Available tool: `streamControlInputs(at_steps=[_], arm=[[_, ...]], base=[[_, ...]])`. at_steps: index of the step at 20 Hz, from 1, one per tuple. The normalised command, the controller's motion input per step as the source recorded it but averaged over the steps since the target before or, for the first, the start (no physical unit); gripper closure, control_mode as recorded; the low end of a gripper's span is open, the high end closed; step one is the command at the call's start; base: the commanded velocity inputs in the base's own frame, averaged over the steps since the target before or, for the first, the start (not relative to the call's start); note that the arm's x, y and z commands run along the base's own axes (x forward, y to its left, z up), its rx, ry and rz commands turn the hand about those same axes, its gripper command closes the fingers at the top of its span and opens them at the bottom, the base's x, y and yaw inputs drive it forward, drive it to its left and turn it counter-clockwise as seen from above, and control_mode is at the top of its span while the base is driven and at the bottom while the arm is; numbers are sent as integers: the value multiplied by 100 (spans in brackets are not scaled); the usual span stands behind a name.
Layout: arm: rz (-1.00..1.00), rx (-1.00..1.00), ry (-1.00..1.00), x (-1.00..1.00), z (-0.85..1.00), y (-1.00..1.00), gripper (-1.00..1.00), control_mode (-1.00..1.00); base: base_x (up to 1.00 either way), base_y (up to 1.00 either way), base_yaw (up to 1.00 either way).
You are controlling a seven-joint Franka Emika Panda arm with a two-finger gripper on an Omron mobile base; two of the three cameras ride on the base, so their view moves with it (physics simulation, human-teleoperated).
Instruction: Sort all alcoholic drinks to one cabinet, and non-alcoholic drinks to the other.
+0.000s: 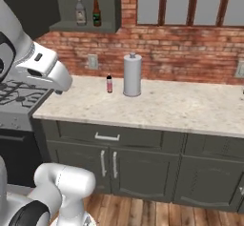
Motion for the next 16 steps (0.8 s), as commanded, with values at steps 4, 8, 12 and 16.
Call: streamControlInputs(at_steps=[4, 8, 12, 16], arm=[[0, 0, 0, 0, 0, 0, -100, 100], [0, 0, 0, 0, 0, 0, -100, 100], [0, 0, 0, 0, 0, 0, -100, 100], [0, 0, 0, 0, 0, 0, -100, 100]], base=[[63, -53, 0], [58, -44, 1], [56, -31, 0], [48, -12, 2]])
